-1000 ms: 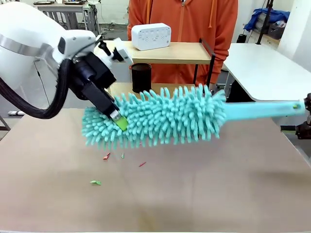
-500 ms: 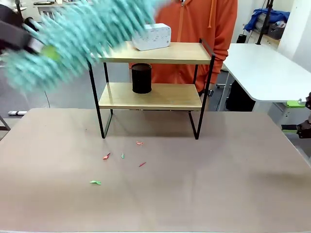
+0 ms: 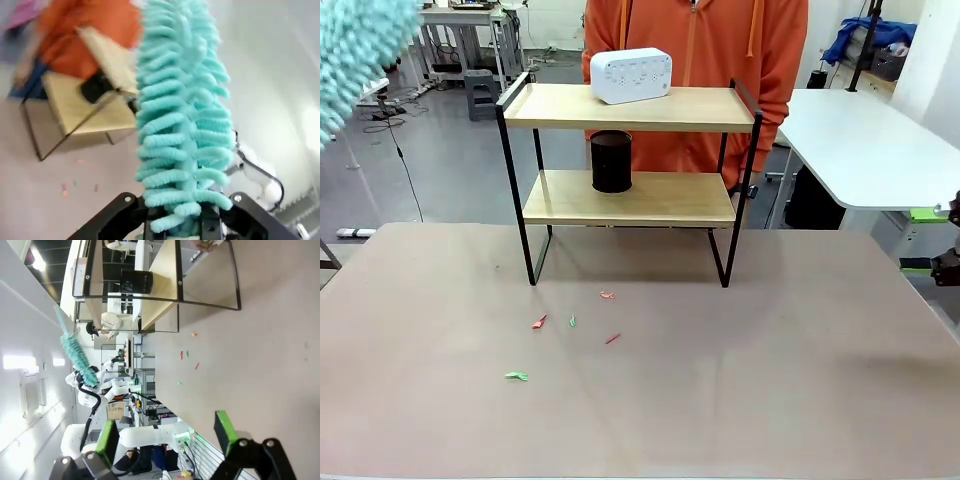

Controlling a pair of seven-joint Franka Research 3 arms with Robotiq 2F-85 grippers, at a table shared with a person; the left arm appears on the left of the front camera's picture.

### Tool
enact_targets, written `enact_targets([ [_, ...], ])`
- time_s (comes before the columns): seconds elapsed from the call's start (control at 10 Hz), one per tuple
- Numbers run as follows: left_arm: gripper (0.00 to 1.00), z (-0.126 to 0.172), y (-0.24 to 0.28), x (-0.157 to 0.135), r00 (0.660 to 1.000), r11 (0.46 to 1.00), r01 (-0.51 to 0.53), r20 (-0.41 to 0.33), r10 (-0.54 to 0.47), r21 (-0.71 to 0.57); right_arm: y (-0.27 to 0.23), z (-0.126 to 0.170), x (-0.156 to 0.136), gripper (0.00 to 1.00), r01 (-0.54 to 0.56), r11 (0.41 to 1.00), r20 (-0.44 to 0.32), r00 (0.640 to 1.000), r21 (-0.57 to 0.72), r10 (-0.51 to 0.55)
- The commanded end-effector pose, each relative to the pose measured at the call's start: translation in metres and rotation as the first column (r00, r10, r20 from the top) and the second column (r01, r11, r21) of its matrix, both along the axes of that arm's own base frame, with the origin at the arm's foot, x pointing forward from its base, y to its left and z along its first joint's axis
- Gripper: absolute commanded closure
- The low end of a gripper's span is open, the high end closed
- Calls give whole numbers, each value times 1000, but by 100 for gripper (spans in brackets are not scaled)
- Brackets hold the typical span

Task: Clean the shelf.
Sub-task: Hand the Duster back to the human.

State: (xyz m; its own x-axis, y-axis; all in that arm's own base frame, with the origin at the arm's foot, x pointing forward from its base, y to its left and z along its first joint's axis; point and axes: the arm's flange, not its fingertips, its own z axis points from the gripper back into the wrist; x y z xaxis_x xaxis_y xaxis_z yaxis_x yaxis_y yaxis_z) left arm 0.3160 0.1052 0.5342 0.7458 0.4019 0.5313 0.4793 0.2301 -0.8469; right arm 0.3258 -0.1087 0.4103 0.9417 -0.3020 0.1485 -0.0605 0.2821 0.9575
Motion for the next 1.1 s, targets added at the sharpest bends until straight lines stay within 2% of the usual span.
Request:
enact_targets([
  [0.0, 100, -8, -13, 16, 921, 944, -313, -278, 274, -107, -1, 3, -2, 0, 0, 1000, -11, 1000, -1, 0],
  [0.1, 100, -21, -5, 22, 871, 924, -375, -370, 323, -76, -1, 3, -2, 0, 0, 1000, -11, 1000, -1, 0],
  [0.2, 100, -35, -3, 30, 811, 929, -368, -499, 306, -30, -1, 3, -2, 0, 0, 1000, -11, 1000, -1, 0],
  [0.4, 100, -54, -10, 43, 762, 971, -238, -619, 189, 3, -1, 3, -2, 0, 0, 1000, -11, 1000, -1, 0],
  [0.5, 100, -53, 10, 36, 819, 941, -338, -488, 303, 16, -1, 3, -2, 0, 0, 1000, -11, 1000, -1, 0],
  [1.0, 100, -53, 10, 36, 819, 941, -338, -488, 303, 16, -1, 3, -2, 0, 0, 1000, -11, 1000, -1, 0],
])
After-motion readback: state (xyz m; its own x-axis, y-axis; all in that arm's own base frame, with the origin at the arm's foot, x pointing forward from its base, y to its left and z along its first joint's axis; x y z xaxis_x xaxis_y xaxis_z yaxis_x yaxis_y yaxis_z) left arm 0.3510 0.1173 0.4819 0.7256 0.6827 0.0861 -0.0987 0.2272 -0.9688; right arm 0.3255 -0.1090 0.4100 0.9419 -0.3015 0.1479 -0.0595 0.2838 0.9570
